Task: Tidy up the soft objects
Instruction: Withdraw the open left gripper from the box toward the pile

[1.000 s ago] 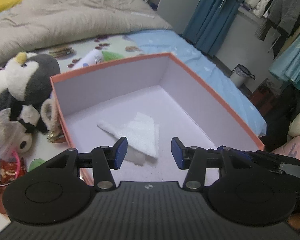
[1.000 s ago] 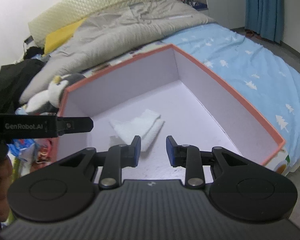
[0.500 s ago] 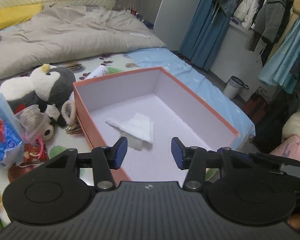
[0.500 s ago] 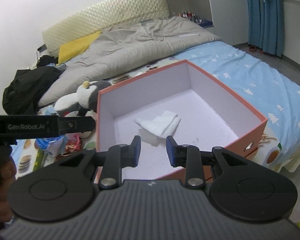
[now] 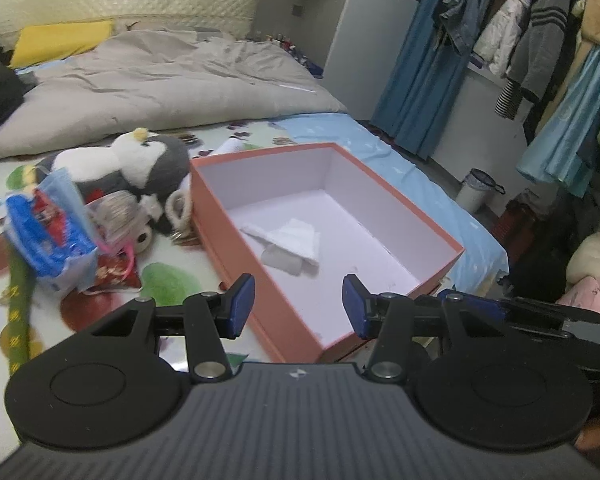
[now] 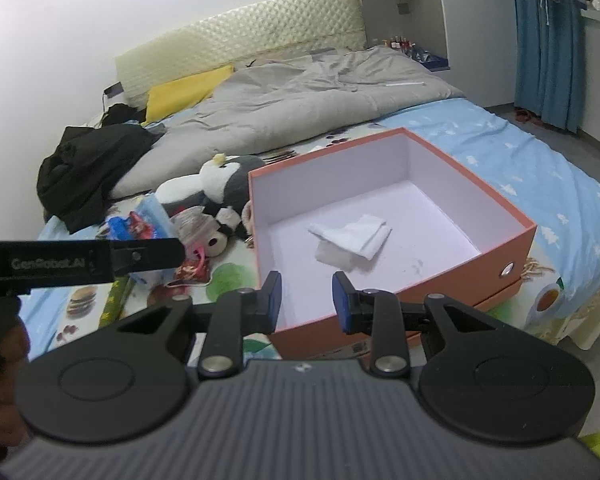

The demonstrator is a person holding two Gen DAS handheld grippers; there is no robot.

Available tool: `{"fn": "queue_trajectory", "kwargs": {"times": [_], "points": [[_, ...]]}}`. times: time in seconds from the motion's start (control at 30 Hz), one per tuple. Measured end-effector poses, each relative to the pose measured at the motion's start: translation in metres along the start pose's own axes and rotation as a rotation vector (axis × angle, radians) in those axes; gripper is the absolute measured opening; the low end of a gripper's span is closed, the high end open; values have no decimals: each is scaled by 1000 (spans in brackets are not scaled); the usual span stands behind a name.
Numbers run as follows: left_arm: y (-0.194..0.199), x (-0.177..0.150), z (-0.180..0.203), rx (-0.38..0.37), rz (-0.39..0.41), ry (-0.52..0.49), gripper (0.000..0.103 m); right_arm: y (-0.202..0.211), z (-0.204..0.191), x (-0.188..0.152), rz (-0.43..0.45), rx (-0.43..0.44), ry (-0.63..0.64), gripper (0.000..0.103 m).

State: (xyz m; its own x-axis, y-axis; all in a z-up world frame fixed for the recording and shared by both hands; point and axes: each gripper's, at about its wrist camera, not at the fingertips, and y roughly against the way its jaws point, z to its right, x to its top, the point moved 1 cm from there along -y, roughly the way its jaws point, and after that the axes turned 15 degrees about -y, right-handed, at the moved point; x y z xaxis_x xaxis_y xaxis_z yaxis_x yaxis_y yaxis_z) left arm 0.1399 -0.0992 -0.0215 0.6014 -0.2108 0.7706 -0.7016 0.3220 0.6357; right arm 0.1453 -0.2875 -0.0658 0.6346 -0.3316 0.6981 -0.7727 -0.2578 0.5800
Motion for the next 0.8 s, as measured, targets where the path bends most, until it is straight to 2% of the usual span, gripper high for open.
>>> {"fn": "queue_trajectory", "kwargs": {"times": [0.37,0.47,0.6,0.8], "points": [[49,-28,-15,91,4,47,55,12,-30,-22,-31,86,64,32],[57,-38,-18,119,6,48,55,9,-39,-28,-35,100,89,32],[63,-56,-27,110,4,103,55,4,-46,-33,-54,118,99,32],[67,-76,-45,159,-19,160,55,-2,-57,-44,-92,134,123,32]]}}
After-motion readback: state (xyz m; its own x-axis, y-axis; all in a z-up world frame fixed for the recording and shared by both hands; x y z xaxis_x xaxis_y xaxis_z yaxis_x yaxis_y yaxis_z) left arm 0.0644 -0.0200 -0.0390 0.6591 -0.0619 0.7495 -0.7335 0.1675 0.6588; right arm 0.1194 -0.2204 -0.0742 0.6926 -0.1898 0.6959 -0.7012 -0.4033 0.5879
